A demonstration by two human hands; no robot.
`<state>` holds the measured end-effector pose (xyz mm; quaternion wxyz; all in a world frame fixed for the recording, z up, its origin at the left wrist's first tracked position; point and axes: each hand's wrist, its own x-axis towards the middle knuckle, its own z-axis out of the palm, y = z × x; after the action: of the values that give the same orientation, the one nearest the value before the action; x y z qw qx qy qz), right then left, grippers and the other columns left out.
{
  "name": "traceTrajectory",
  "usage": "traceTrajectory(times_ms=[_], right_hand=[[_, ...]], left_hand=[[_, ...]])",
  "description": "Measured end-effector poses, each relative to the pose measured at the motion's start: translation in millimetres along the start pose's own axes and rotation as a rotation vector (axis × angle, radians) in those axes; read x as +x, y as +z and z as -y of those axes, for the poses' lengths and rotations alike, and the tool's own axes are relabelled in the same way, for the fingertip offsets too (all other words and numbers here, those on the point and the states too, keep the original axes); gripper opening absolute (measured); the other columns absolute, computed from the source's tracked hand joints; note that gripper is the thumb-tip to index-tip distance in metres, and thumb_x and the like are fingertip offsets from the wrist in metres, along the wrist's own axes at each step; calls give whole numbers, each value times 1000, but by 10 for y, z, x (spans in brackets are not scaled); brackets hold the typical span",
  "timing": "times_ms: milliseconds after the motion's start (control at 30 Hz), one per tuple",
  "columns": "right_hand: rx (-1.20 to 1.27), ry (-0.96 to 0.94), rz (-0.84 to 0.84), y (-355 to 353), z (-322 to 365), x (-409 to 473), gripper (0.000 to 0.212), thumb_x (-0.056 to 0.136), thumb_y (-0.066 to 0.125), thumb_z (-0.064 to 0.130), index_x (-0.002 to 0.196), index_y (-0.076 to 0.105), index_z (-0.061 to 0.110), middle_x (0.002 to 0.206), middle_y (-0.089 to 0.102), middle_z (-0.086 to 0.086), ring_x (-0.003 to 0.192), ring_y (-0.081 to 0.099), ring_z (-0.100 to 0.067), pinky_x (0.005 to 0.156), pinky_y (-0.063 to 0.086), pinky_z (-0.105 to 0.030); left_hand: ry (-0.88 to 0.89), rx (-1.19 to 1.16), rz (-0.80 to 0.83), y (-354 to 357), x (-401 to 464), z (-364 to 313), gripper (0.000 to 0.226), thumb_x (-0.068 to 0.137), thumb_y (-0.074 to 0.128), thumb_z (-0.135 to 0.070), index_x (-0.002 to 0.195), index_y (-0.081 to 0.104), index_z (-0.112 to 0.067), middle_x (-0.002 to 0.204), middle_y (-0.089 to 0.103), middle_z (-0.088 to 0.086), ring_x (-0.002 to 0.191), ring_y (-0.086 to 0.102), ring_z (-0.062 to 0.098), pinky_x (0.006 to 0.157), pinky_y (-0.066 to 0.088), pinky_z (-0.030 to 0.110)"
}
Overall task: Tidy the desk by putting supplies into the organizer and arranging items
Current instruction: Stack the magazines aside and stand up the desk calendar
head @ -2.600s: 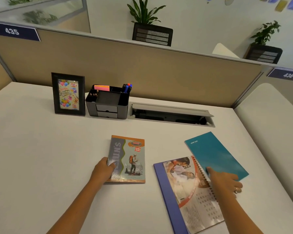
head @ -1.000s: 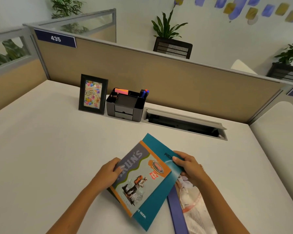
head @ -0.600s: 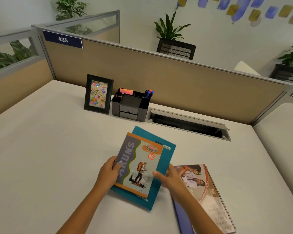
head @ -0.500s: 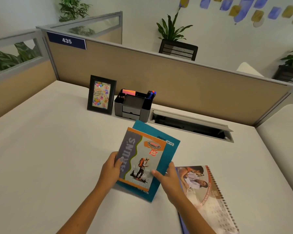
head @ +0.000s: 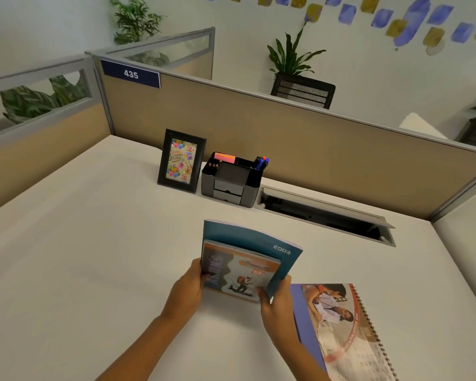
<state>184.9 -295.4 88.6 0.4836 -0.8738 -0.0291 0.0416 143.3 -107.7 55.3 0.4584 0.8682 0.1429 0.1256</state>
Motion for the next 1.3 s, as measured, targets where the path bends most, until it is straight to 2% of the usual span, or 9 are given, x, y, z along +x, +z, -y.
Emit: traceTrajectory(times_ms=[100,167,367,467,633,1000,1100,1167,1300], right_hand=[[-96,14,-6,9,-42,8,37,85,65,19,111,39,18,103,51,8,91,55,-8,54,36,1],[-61,36,21,34,-49,45,37,86,63,13,106,34,21,105,51,7,100,56,-12,56,40,-1],[1,46,129,104,52,110,35,89,57,7,108,31,18,109,50,7,100,54,-10,58,48,-7],[69,57,164,283,75,121,37,87,60,5,108,33,20,107,54,9,105,60,-22,68,56,-20],[129,134,291,756,298,113,44,86,60,6,118,34,23,117,54,5,98,60,-17,80,55,-39],[204,171,512,2202,957,135,63,83,63,1,127,27,30,113,58,10,94,64,-13,78,58,-38],[217,159,508,2588,1134,210,63,81,64,2,126,30,31,113,59,11,97,64,-14,79,58,-37],[197,142,496,2835,1271,304,62,80,65,2,124,33,31,113,59,10,99,63,-13,79,58,-31],[125,143,445,3349,1538,572,52,79,67,6,119,41,27,115,61,5,102,62,-15,79,58,-33]], left_hand=[[-48,43,84,-31,103,56,12,100,36,-25,111,42,-25,107,58,-11,92,59,9,82,52,18],[-42,79,116,-32,175,96,13,99,40,-25,111,40,-21,112,58,-3,93,60,11,79,52,20],[-52,38,181,-195,278,136,17,96,45,-32,108,39,-22,111,55,-8,93,61,11,65,54,14],[-69,50,186,-375,337,237,25,96,44,-35,115,41,-19,110,57,-8,87,61,8,63,53,14],[-149,1,173,-792,375,560,34,96,43,-33,127,43,-17,110,60,-6,84,60,8,57,47,8],[-232,66,65,-1961,512,1732,34,99,39,-22,130,50,-15,118,63,3,97,61,13,72,48,10],[-234,130,4,-2249,680,1985,32,98,41,-21,126,54,-14,113,66,4,97,62,16,79,50,22],[-223,158,-62,-2429,815,2136,28,98,43,-21,120,59,-14,106,67,3,89,61,15,74,49,24],[-216,218,-149,-2736,1153,2421,27,98,41,-20,115,61,-12,93,62,4,78,58,16,61,42,22]])
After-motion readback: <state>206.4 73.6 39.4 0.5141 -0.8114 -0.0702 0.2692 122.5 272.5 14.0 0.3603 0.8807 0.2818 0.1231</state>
